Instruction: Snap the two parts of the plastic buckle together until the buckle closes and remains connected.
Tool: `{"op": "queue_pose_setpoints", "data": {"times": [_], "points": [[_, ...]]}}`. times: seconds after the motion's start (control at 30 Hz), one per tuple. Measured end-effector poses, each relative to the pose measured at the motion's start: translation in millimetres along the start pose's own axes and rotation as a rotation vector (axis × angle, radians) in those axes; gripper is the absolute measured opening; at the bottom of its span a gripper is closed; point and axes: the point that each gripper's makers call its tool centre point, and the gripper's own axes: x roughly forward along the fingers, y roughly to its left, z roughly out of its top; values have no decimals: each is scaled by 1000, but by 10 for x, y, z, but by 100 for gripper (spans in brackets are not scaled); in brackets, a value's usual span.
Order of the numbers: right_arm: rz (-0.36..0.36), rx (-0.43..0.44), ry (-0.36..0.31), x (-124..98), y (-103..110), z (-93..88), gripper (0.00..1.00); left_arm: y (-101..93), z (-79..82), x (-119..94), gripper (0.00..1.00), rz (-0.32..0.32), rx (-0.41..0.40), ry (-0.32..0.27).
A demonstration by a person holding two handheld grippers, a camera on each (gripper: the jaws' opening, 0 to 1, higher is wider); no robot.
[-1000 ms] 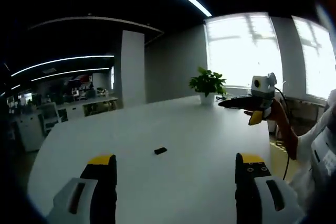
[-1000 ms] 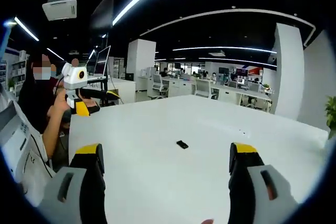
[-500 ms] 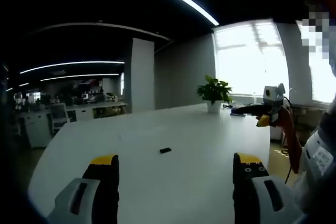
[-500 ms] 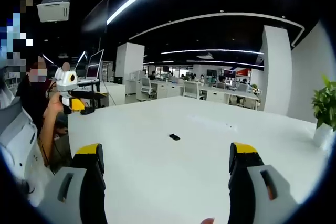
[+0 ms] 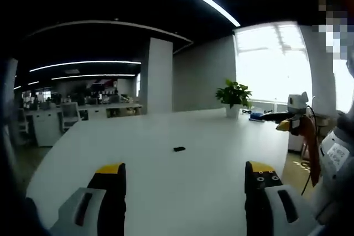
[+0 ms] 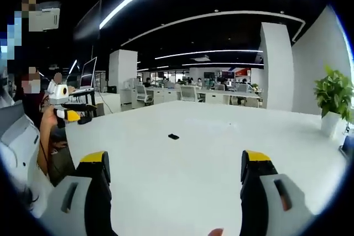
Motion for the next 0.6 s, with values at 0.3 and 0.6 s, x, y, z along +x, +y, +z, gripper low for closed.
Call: {"op": "queue_pose_setpoints", "data": {"times": [0.3, 0.6], "points": [[-46, 30, -21, -100, -84, -59, 99, 70, -78, -80, 89, 61, -39, -23], [-41, 69, 3, -89, -89, -182, 98, 98, -117, -91, 89, 65, -45, -18]]}}
